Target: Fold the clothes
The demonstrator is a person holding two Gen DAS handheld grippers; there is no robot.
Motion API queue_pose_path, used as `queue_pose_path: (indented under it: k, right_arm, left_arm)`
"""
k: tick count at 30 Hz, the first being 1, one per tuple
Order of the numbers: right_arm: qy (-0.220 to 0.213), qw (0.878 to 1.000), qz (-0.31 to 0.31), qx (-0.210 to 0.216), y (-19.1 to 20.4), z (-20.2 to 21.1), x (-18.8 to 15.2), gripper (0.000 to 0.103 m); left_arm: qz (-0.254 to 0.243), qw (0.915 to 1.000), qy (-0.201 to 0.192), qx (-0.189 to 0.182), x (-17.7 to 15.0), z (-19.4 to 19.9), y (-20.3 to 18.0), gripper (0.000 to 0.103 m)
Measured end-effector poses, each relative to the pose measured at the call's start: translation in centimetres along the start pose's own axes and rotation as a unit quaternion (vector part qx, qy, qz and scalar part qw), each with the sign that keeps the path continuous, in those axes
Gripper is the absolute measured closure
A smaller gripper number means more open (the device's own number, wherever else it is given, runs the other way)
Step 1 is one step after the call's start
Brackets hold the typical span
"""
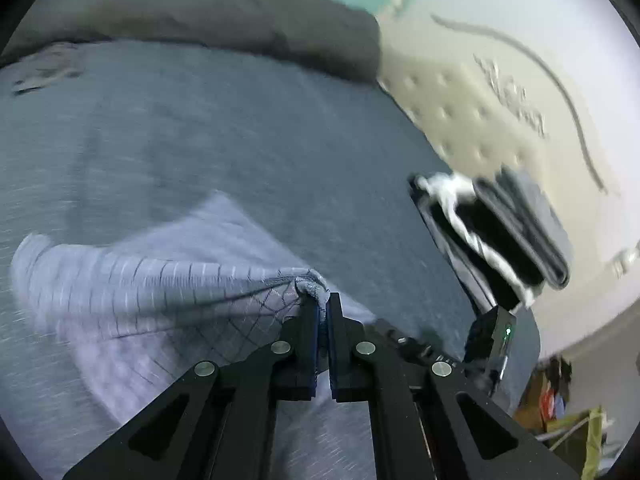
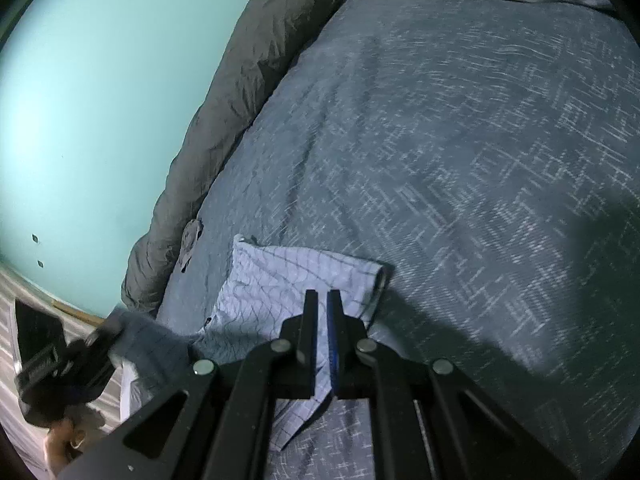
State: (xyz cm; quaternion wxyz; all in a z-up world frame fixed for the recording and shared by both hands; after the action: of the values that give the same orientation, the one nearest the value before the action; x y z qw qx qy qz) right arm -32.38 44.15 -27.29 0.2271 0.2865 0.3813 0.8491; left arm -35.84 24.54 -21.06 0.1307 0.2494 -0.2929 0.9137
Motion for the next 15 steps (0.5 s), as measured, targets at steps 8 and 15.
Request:
queue_pose_path:
  k: [8, 15]
  right_arm:
    - [0.015, 1.000, -0.008, 0.007, -0.6, -0.4, 0.1, 0.097]
    - [0.027, 0.999, 0.019, 0.030, 1.4, -1.0, -0.6, 0.096]
  left_arm:
    - [0.018, 0.9978, 0.063, 0.009, -1.9, -6.8, -0.9, 0.073]
    - [0.008, 0.9982, 0.013, 0.058, -0.1, 0.0, 2.4, 0.060]
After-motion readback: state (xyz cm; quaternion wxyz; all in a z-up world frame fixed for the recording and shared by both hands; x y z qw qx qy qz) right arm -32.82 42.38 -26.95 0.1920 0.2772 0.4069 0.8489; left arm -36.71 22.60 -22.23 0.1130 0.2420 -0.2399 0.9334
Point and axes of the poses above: each gripper's, at about its wrist camera, not at the fingertips, and z roughly against the way its jaws point, y to its left, x to its top, the point moved 4 cm from there along -z, roughly the way its jaws point, and after that the axes turned 3 degrees about -z, right-handed, at the moved point
